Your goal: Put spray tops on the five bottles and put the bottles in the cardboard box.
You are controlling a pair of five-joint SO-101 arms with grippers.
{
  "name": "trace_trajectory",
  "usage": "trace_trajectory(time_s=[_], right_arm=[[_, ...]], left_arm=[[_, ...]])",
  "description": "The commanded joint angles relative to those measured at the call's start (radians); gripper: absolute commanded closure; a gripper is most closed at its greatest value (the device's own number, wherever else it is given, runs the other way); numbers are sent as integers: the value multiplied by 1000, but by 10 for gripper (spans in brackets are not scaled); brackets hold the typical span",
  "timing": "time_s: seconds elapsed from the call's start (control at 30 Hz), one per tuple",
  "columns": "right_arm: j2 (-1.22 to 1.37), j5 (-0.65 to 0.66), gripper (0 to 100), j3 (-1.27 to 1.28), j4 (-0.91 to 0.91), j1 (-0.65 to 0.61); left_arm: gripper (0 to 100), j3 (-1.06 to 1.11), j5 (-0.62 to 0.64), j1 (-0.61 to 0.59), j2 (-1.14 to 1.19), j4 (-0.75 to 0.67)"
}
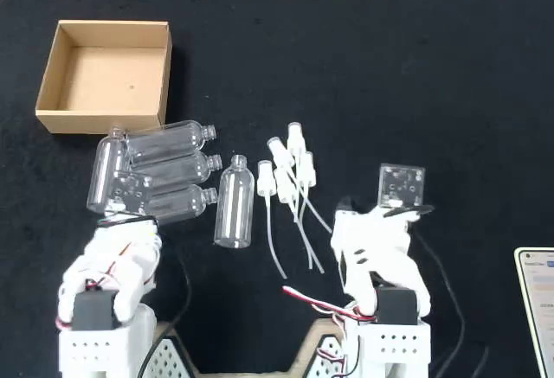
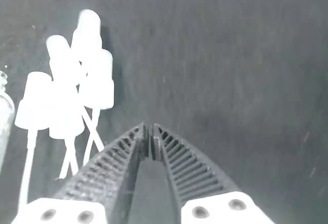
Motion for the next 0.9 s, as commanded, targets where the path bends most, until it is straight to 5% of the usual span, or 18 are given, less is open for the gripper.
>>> trace_trajectory(time_s=[0.0, 0.13, 0.37, 0.47, 0.67, 0.87], right_arm=[[-91, 313, 983, -7, -100, 11], [-91, 525, 983, -22, -130, 5], [-91, 434, 982, -265, -127, 12], [-91, 427, 982, -381, -127, 8], [-90, 427, 982, -518, -78, 6], [-90, 368, 982, -536, 51, 3]], left_arm=[[970, -240, -80, 5, -5, -5], [970, -378, -176, 7, -5, -18], [956, -438, -114, 47, 0, -258], [834, -381, -26, 94, 0, -331], [767, -321, 58, 197, 138, -310], [763, -536, 160, 317, 528, -183]])
